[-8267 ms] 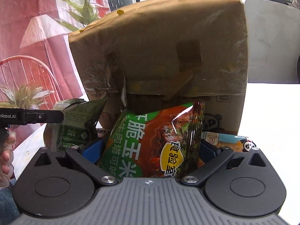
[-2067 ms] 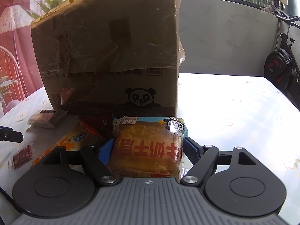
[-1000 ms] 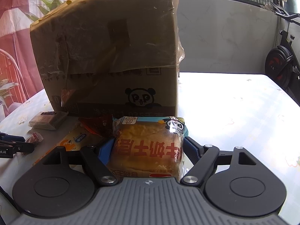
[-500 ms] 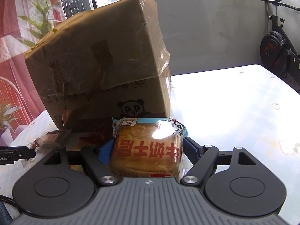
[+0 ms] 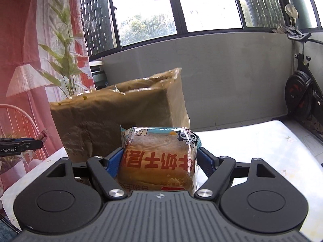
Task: Organize snacks
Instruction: 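Lift the red packet and bread loaf and carry them over the box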
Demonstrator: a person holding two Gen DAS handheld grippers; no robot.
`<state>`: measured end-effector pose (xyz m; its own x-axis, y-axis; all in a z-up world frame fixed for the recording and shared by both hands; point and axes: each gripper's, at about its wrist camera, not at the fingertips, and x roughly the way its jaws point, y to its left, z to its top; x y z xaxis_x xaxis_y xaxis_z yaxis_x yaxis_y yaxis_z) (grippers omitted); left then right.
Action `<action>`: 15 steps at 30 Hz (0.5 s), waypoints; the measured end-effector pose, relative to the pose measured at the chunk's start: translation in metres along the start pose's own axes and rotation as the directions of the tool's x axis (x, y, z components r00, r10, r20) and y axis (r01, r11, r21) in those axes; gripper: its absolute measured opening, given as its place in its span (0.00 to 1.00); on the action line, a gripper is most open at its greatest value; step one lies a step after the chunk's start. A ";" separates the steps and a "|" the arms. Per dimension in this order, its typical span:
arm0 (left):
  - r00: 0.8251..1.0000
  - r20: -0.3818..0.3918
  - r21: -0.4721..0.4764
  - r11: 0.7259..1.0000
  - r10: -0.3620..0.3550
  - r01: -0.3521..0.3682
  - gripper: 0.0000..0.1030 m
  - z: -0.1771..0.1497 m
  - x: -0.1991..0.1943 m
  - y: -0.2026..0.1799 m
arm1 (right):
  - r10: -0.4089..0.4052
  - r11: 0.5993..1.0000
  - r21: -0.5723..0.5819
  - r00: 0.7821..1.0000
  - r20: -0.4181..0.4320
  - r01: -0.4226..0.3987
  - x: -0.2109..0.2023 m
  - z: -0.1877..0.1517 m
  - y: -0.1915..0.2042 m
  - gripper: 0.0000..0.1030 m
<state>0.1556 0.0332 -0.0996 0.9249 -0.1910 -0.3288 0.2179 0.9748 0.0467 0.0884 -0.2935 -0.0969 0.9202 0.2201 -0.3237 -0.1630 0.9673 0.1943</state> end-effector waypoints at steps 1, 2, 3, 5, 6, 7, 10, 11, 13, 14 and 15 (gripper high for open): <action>1.000 0.029 0.007 1.000 -0.008 0.008 0.40 0.012 0.001 -0.003 | 0.012 1.000 -0.016 0.999 0.029 -0.012 -0.003 0.009 0.003 0.73; 0.999 0.049 0.016 1.000 -0.013 0.012 0.40 0.022 0.001 -0.007 | 0.020 0.999 -0.029 0.999 0.048 -0.019 -0.002 0.019 0.005 0.73; 0.998 0.064 0.022 1.000 -0.017 0.016 0.40 0.029 0.003 -0.008 | 0.029 0.999 -0.043 0.997 0.071 -0.026 -0.003 0.027 0.007 0.73; 0.994 0.101 0.031 0.999 -0.031 0.028 0.40 0.047 0.011 -0.014 | 0.047 0.997 -0.069 0.993 0.108 -0.040 0.001 0.046 0.013 0.73; 0.993 0.115 0.033 0.999 -0.033 0.029 0.40 0.053 0.013 -0.015 | 0.052 0.995 -0.086 0.992 0.115 -0.043 0.003 0.053 0.015 0.73; 0.991 0.127 0.033 0.999 -0.033 0.029 0.40 0.058 0.015 -0.016 | 0.053 0.994 -0.101 0.992 0.118 -0.041 0.006 0.058 0.017 0.73; 0.989 0.143 0.016 0.999 -0.042 0.040 0.40 0.065 0.018 -0.018 | 0.051 0.994 -0.103 0.990 0.130 -0.038 0.012 0.067 0.022 0.73; 0.989 0.139 0.007 0.999 -0.048 0.048 0.40 0.066 0.020 -0.018 | 0.055 0.995 -0.091 0.989 0.136 -0.043 0.011 0.069 0.022 0.72; 0.990 0.129 -0.003 0.998 -0.061 0.062 0.40 0.065 0.024 -0.017 | 0.056 0.996 -0.080 0.988 0.143 -0.045 0.012 0.072 0.021 0.73; 0.990 0.124 -0.003 0.998 -0.063 0.064 0.40 0.065 0.028 -0.017 | 0.059 0.996 -0.077 0.988 0.145 -0.048 0.013 0.074 0.020 0.72; 0.991 0.117 -0.007 0.998 -0.066 0.067 0.40 0.065 0.032 -0.016 | 0.063 0.996 -0.073 0.987 0.147 -0.053 0.014 0.077 0.017 0.73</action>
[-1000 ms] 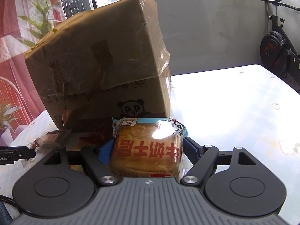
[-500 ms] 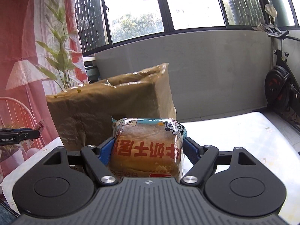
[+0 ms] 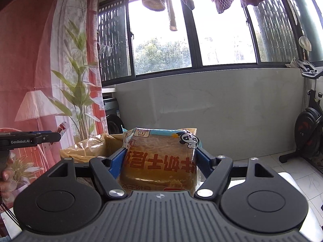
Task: Organize snacks
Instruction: 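Lift the red packet and bread loaf and carry them over the box, then open both grippers to drop the red packet and bread into the box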
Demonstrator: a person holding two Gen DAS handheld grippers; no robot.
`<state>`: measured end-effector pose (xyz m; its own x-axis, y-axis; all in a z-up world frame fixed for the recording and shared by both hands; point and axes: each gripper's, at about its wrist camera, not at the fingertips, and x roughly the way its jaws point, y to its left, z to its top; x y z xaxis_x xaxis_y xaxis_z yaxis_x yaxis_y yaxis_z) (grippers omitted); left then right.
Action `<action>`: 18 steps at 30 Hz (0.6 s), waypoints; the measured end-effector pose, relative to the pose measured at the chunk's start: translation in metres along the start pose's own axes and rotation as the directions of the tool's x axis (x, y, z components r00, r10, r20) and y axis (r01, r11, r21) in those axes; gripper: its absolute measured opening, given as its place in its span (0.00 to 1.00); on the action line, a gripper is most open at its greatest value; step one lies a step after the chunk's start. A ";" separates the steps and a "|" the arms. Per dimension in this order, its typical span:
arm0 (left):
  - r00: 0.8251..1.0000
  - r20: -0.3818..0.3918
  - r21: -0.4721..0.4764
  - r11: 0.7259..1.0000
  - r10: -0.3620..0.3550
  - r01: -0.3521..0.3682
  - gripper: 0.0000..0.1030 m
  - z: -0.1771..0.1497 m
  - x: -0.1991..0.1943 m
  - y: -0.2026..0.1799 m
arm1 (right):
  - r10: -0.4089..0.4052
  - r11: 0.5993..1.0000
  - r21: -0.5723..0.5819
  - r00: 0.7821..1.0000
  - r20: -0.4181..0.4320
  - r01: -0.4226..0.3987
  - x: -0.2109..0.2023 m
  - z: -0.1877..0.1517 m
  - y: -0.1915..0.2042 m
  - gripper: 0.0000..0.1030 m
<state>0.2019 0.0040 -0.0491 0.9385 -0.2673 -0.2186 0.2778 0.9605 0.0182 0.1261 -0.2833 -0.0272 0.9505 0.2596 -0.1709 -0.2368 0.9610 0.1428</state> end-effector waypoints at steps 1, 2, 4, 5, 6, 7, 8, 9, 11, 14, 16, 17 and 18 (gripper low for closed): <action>1.000 -0.004 -0.010 1.000 -0.003 0.003 0.40 0.001 0.005 0.001 | 0.004 1.000 0.007 1.000 0.005 -0.004 0.004 0.003 -0.003 0.73; 1.000 -0.011 -0.022 1.000 -0.009 0.009 0.40 0.002 0.010 0.004 | 0.008 1.000 0.013 1.000 0.008 -0.008 0.010 0.007 -0.003 0.72; 1.000 -0.022 -0.040 0.999 -0.009 0.009 0.40 0.006 0.025 0.007 | 0.023 0.999 0.027 1.000 0.013 -0.023 0.027 0.017 -0.006 0.72; 1.000 -0.029 -0.040 0.999 -0.006 0.005 0.40 0.009 0.033 0.008 | 0.026 0.999 0.030 1.000 0.012 -0.027 0.037 0.020 -0.006 0.72; 0.999 -0.034 -0.040 0.999 0.003 -0.004 0.40 0.011 0.041 0.008 | 0.032 0.999 0.032 0.999 0.005 -0.032 0.048 0.024 -0.006 0.72; 0.999 -0.042 -0.035 0.999 0.007 -0.008 0.40 0.012 0.050 0.009 | 0.034 0.999 0.027 0.999 -0.015 -0.033 0.061 0.027 -0.004 0.72; 0.998 -0.056 -0.030 1.000 0.005 -0.007 0.40 0.013 0.059 0.009 | 0.040 0.999 0.022 0.999 -0.026 -0.040 0.075 0.030 -0.003 0.72; 0.998 -0.070 -0.030 0.999 0.010 -0.012 0.40 0.014 0.067 0.009 | 0.039 0.999 0.003 0.998 -0.048 -0.039 0.088 0.031 0.000 0.72; 0.995 -0.100 -0.040 0.999 0.006 -0.010 0.40 0.016 0.084 0.013 | 0.035 0.998 -0.058 0.995 -0.094 -0.040 0.111 0.030 0.007 0.72; 0.991 -0.136 -0.026 0.999 0.016 -0.020 0.41 0.016 0.104 0.019 | 0.024 0.993 -0.111 0.989 -0.145 -0.040 0.137 0.023 0.015 0.72; 0.988 -0.149 -0.012 0.999 0.034 -0.036 0.43 0.014 0.112 0.020 | 0.020 0.992 -0.119 0.983 -0.181 -0.042 0.147 0.021 0.017 0.73; 0.987 -0.154 -0.014 0.999 0.036 -0.039 0.43 0.012 0.114 0.021 | 0.020 0.992 -0.114 0.980 -0.200 -0.044 0.151 0.020 0.018 0.73; 0.987 -0.158 -0.022 0.999 0.033 -0.037 0.46 0.011 0.115 0.022 | 0.020 0.993 -0.113 0.975 -0.219 -0.045 0.154 0.020 0.018 0.73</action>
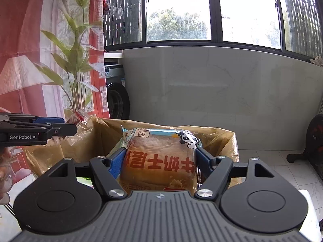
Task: Organize snacks
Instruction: 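Open both grippers to drop the red packet and bread into the box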
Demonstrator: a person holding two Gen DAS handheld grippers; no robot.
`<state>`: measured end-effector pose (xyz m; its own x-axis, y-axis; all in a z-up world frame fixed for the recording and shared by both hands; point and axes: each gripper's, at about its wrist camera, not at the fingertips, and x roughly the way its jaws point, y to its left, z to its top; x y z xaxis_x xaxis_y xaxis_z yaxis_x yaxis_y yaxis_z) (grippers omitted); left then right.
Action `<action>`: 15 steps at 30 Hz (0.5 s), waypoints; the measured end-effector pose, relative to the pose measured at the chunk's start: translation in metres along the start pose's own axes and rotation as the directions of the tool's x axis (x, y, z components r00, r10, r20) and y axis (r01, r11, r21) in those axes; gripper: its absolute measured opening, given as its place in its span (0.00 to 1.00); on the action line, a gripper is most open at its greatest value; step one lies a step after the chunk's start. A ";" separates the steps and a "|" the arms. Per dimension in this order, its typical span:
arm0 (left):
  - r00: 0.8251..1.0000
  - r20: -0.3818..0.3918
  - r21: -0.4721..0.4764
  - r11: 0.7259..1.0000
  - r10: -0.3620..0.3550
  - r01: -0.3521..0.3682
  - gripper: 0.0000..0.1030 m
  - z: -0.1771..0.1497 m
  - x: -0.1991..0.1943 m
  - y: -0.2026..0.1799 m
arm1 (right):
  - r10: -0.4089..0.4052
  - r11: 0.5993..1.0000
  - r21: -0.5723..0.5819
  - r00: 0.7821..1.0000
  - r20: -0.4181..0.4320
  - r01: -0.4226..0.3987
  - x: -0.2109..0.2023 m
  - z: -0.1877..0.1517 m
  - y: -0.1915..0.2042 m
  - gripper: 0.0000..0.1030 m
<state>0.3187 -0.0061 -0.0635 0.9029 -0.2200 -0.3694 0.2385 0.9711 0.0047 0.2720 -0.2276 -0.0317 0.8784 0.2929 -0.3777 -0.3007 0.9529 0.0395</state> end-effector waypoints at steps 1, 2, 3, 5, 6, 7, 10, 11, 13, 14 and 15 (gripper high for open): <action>1.000 -0.007 -0.008 1.000 -0.009 0.009 0.53 -0.002 0.001 0.001 | 0.000 1.000 -0.004 1.000 -0.018 0.000 0.002 0.000 0.001 0.73; 1.000 -0.014 -0.016 1.000 -0.015 0.015 0.57 -0.004 0.002 0.001 | -0.003 1.000 -0.017 0.999 -0.037 0.002 0.003 0.000 0.003 0.75; 1.000 -0.015 -0.019 1.000 -0.019 0.019 0.65 -0.005 0.001 0.002 | -0.005 1.000 -0.027 0.999 -0.048 0.004 0.004 -0.001 0.004 0.75; 1.000 -0.010 -0.012 1.000 -0.024 0.024 0.71 -0.008 -0.002 0.001 | -0.013 0.999 -0.031 0.999 -0.044 0.011 0.002 -0.005 0.004 0.80; 1.000 -0.009 -0.013 1.000 -0.025 0.025 0.73 -0.009 -0.003 0.002 | -0.016 1.000 -0.020 0.999 -0.041 0.015 0.000 -0.006 0.003 0.85; 0.999 -0.011 -0.019 0.999 -0.033 0.033 0.75 -0.009 -0.006 0.003 | -0.021 1.000 -0.002 0.999 -0.039 0.021 -0.002 -0.006 0.001 0.86; 0.998 -0.002 -0.050 0.996 -0.068 0.068 0.77 -0.009 -0.016 0.007 | -0.023 0.999 0.034 0.999 -0.031 0.024 -0.011 -0.006 -0.002 0.86; 0.998 0.002 -0.053 0.996 -0.069 0.069 0.78 -0.010 -0.021 0.008 | -0.022 0.999 0.034 0.999 -0.024 0.023 -0.015 -0.006 -0.002 0.86; 0.998 0.008 -0.051 0.997 -0.064 0.064 0.79 -0.010 -0.028 0.010 | -0.014 0.999 0.029 1.000 0.000 0.014 -0.024 -0.006 -0.002 0.86; 0.998 0.011 -0.048 0.997 -0.062 0.063 0.79 -0.010 -0.033 0.012 | -0.008 1.000 0.028 1.000 0.012 0.008 -0.029 -0.006 -0.002 0.86; 0.998 0.015 -0.046 0.997 -0.058 0.058 0.79 -0.011 -0.038 0.012 | -0.003 1.000 0.029 1.000 0.023 0.003 -0.035 -0.007 -0.003 0.86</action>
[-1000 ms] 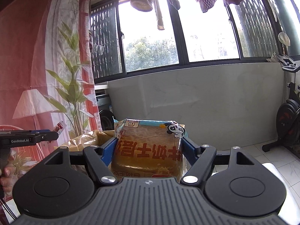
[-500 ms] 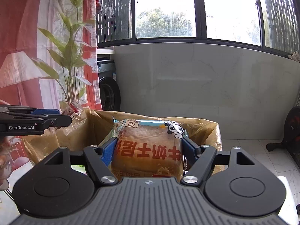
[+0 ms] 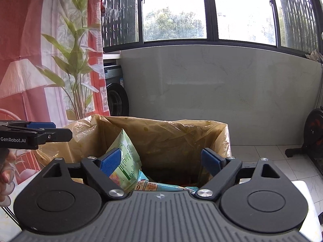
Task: Organize snacks
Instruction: 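Open both grippers to drop the red packet and bread into the box, then move both grippers back toward the snack pile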
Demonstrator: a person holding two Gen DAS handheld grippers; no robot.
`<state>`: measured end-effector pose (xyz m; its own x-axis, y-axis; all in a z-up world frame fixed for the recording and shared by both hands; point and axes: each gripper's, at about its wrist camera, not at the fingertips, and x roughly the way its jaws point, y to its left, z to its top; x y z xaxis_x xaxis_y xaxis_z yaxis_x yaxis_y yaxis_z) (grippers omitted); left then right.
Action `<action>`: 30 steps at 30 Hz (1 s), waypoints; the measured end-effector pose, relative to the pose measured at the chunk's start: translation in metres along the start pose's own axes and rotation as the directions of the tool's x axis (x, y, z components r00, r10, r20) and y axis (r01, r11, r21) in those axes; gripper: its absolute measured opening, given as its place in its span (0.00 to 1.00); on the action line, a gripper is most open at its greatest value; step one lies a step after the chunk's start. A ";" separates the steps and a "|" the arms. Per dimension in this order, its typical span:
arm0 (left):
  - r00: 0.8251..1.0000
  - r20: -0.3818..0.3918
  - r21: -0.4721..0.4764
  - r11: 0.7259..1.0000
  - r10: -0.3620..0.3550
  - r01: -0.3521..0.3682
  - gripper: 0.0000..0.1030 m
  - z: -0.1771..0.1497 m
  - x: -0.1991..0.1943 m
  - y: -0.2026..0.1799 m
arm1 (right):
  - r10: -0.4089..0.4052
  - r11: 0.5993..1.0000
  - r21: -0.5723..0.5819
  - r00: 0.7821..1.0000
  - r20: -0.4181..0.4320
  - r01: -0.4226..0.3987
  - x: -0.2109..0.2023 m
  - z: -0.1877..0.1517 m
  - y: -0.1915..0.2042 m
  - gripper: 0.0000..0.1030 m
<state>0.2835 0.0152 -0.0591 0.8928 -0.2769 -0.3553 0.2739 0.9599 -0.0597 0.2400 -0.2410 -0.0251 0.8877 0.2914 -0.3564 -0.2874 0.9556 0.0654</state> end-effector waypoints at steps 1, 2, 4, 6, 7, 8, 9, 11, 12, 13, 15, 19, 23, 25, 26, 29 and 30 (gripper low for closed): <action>1.000 0.003 -0.001 1.000 0.004 -0.004 0.78 0.000 -0.005 0.001 | -0.008 1.000 0.000 1.000 0.011 0.008 -0.005 -0.001 0.001 0.86; 1.000 0.008 -0.006 1.000 0.007 -0.007 0.78 0.000 -0.011 0.003 | -0.022 1.000 -0.001 1.000 0.021 0.022 -0.009 -0.001 0.002 0.86; 1.000 0.010 -0.020 1.000 0.013 -0.013 0.78 -0.001 -0.020 0.006 | -0.013 1.000 0.007 0.999 0.040 0.013 -0.020 -0.004 0.000 0.86; 1.000 0.018 -0.037 0.999 0.012 -0.011 0.78 -0.003 -0.031 0.009 | 0.016 1.000 0.024 0.999 0.051 -0.017 -0.029 -0.007 -0.003 0.86; 1.000 0.022 -0.045 0.999 0.011 -0.010 0.78 -0.005 -0.037 0.010 | 0.031 0.999 0.029 0.998 0.060 -0.033 -0.034 -0.009 -0.004 0.86; 1.000 0.026 -0.050 0.999 0.014 -0.013 0.78 -0.008 -0.042 0.010 | 0.044 0.999 0.027 0.996 0.073 -0.046 -0.040 -0.011 -0.004 0.85; 0.999 0.030 -0.054 0.998 0.019 -0.017 0.78 -0.011 -0.047 0.011 | 0.044 0.999 0.021 0.995 0.084 -0.046 -0.045 -0.013 -0.003 0.85; 0.998 0.044 -0.061 0.998 0.036 -0.033 0.78 -0.018 -0.057 0.013 | 0.028 1.000 0.004 0.994 0.110 -0.028 -0.055 -0.019 -0.002 0.86; 0.997 0.050 -0.071 0.996 0.052 -0.048 0.78 -0.024 -0.062 0.014 | 0.024 1.000 0.005 0.992 0.120 -0.025 -0.060 -0.022 -0.002 0.86; 0.996 0.050 -0.086 0.994 0.068 -0.064 0.78 -0.030 -0.066 0.015 | 0.024 1.000 0.015 0.991 0.128 -0.027 -0.064 -0.025 -0.003 0.86; 0.995 0.043 -0.118 0.989 0.091 -0.086 0.77 -0.042 -0.074 0.017 | 0.024 0.999 0.041 0.990 0.141 -0.030 -0.072 -0.034 -0.007 0.86; 0.991 0.011 -0.180 0.975 0.131 -0.127 0.77 -0.066 -0.084 0.024 | -0.044 0.998 0.060 0.992 0.120 0.037 -0.080 -0.057 -0.016 0.88; 0.986 -0.031 -0.192 0.967 0.162 -0.165 0.77 -0.085 -0.088 0.026 | -0.027 0.996 0.081 0.997 0.067 0.022 -0.084 -0.083 -0.030 0.87; 0.982 -0.059 -0.207 0.961 0.178 -0.186 0.77 -0.093 -0.087 0.027 | -0.031 0.998 0.060 0.999 0.031 0.029 -0.083 -0.098 -0.032 0.86; 0.980 -0.072 -0.212 0.957 0.187 -0.198 0.77 -0.097 -0.086 0.028 | -0.042 0.998 0.047 0.999 0.008 0.041 -0.082 -0.105 -0.032 0.81; 0.976 -0.103 -0.216 0.953 0.194 -0.212 0.76 -0.103 -0.083 0.026 | -0.046 0.998 0.042 0.996 -0.082 0.050 -0.074 -0.128 -0.032 0.71; 0.975 -0.111 -0.215 0.953 0.193 -0.213 0.76 -0.104 -0.081 0.025 | -0.049 0.997 0.052 0.992 -0.117 0.055 -0.071 -0.136 -0.031 0.71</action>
<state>0.1806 0.0667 -0.1290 0.8836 -0.0796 -0.4614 -0.0064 0.9833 -0.1819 0.1375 -0.2976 -0.1284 0.8526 0.2375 -0.4655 -0.2192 0.9711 0.0939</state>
